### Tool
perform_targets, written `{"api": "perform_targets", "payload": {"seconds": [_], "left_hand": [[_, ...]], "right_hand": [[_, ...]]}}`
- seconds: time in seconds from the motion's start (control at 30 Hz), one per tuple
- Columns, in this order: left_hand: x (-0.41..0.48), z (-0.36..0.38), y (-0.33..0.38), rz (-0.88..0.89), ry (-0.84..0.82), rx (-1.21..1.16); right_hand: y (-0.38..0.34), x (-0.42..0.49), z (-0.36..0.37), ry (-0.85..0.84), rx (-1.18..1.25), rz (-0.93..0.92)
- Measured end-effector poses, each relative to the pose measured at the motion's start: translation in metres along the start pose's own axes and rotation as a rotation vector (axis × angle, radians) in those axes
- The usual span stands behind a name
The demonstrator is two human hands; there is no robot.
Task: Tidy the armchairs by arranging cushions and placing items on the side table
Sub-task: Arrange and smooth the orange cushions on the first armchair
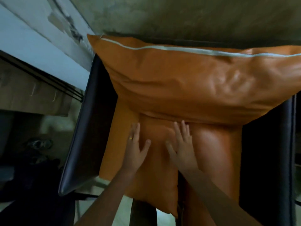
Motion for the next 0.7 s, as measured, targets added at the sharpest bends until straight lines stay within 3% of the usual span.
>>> {"api": "perform_targets", "payload": {"seconds": [0.1,0.23,0.4,0.7], "left_hand": [[-0.02,0.008,-0.041,-0.238,-0.087,-0.073],[-0.034,0.014,-0.063,-0.365,-0.104,-0.194],[-0.032,0.023,-0.069,-0.441,-0.207,-0.443],[-0.044,0.006,-0.079,-0.404,-0.278,-0.503]], "right_hand": [[0.017,-0.028,0.035,-0.132,0.191,0.146],[0.03,-0.053,0.054,-0.142,0.293,0.251],[0.03,-0.056,0.056,-0.129,0.308,0.28],[0.009,-0.063,0.064,-0.037,0.314,0.274]]}}
Point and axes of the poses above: each hand's wrist, its own x-axis towards the middle knuckle, its own z-axis out of the palm, y = z × x, the point moved 4 cm from there along x, towards the middle knuckle, and after that the axes turned 5 degrees about -z, right-handed, at the moved point
